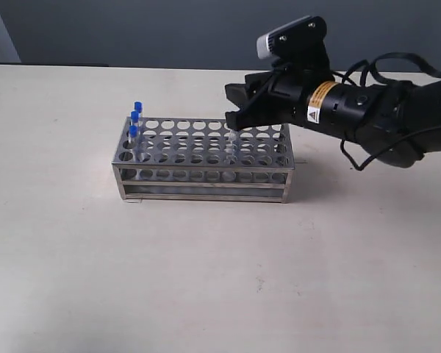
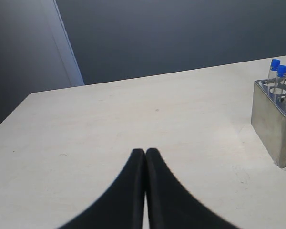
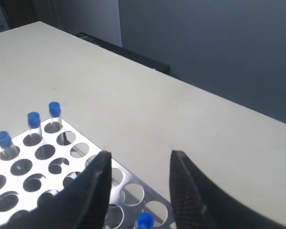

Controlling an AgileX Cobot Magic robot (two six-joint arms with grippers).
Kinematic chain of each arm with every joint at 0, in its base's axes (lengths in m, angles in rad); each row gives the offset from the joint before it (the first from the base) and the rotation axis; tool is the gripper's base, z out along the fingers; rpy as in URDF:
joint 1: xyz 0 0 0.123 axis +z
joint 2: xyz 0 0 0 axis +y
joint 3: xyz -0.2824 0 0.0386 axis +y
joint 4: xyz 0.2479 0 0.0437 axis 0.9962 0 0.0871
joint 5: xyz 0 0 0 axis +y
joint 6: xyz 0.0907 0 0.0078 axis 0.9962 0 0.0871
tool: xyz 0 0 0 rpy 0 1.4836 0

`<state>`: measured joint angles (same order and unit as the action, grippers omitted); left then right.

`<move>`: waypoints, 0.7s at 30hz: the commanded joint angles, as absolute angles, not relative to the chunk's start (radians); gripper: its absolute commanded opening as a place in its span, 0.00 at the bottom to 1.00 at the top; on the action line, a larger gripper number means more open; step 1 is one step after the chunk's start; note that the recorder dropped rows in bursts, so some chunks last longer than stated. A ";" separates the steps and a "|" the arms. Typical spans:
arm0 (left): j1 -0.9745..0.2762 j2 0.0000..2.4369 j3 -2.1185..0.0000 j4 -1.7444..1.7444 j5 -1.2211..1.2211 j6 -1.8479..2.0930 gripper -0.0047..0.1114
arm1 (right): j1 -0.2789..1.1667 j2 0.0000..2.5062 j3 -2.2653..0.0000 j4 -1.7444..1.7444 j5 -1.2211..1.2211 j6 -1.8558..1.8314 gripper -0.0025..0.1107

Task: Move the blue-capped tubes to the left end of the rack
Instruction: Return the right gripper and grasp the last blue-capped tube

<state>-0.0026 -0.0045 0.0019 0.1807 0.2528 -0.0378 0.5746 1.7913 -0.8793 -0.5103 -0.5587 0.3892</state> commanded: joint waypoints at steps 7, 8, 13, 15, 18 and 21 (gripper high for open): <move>-0.009 0.000 0.000 0.176 0.239 -0.041 0.04 | 0.566 1.945 -0.872 -0.363 -0.704 0.301 0.37; -0.009 0.000 0.000 0.176 0.239 -0.041 0.04 | 0.566 1.950 -0.872 -0.363 -0.712 0.301 0.37; -0.009 0.000 0.000 0.176 0.239 -0.041 0.04 | 0.566 1.976 -0.876 -0.358 -0.742 0.299 0.37; -0.009 0.000 0.000 0.176 0.239 -0.041 0.04 | 0.566 1.990 -0.883 -0.348 -0.733 0.299 0.37; -0.009 0.000 0.000 0.176 0.239 -0.041 0.04 | 0.566 2.011 -0.894 -0.348 -0.732 0.299 0.37; -0.009 0.000 0.000 0.176 0.239 -0.041 0.04 | 0.566 2.021 -0.903 -0.348 -0.721 0.299 0.37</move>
<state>-0.0026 -0.0045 0.0019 0.1807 0.2528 -0.0378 0.5725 2.0160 -0.8927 -0.3571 -0.7256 0.3058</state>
